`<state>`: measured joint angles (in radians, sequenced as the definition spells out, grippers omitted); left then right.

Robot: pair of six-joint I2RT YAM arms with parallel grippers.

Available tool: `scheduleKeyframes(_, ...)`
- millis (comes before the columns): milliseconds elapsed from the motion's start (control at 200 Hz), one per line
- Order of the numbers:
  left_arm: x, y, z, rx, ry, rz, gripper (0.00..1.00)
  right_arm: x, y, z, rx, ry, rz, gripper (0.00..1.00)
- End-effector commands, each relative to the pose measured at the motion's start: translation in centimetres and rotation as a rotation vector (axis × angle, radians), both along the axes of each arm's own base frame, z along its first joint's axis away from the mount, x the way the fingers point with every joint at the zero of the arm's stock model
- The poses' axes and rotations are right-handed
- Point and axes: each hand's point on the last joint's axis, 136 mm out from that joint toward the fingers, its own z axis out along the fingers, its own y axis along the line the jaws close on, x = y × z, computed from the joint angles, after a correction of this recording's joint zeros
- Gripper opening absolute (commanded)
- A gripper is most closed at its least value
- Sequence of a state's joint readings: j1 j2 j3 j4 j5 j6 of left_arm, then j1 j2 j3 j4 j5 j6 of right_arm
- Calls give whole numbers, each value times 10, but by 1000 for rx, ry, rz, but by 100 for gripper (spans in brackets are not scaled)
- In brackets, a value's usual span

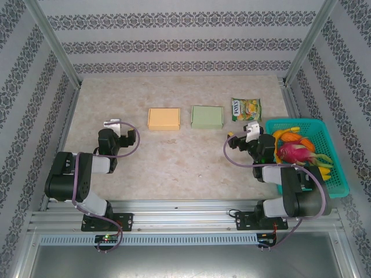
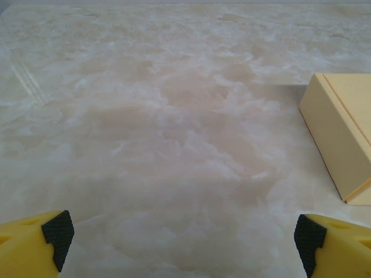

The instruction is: Fold the paper box

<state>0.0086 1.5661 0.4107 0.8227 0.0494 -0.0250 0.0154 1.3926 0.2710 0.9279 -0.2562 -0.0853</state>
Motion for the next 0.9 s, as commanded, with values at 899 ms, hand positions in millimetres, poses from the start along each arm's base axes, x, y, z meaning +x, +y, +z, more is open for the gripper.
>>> scheduleKeyframes(899,2,0,4,23,-11,-10,100,33,-49,-7,13,50,-322,98)
